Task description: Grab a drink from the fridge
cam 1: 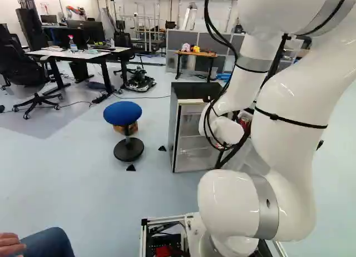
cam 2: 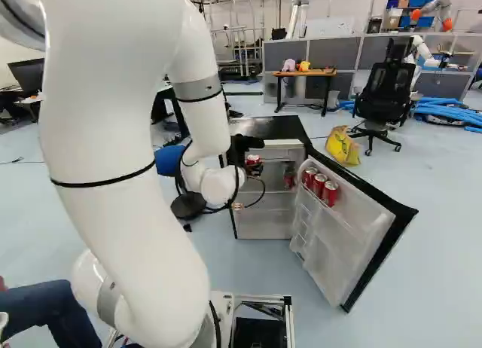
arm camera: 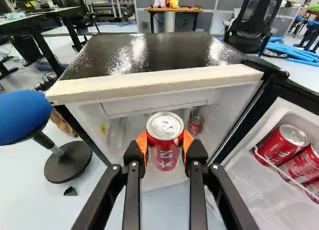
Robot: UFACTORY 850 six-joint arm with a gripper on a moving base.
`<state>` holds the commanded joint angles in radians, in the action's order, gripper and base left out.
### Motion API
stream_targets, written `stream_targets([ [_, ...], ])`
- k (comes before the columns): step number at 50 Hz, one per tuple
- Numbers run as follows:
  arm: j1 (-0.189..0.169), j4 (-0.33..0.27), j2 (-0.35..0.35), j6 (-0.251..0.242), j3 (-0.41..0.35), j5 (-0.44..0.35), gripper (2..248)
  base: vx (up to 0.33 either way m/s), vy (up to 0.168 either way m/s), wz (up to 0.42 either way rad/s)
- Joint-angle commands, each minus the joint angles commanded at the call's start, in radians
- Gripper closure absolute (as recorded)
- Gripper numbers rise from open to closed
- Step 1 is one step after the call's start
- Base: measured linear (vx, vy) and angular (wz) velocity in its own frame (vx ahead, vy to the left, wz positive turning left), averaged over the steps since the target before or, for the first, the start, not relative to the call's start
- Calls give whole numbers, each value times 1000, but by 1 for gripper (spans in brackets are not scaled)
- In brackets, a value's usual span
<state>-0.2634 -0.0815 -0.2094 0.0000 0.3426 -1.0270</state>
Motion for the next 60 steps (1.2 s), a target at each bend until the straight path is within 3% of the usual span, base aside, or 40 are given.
stream_targets([
  [60, 2, 0, 186, 0, -29, 30, 159, 0, 0, 0],
])
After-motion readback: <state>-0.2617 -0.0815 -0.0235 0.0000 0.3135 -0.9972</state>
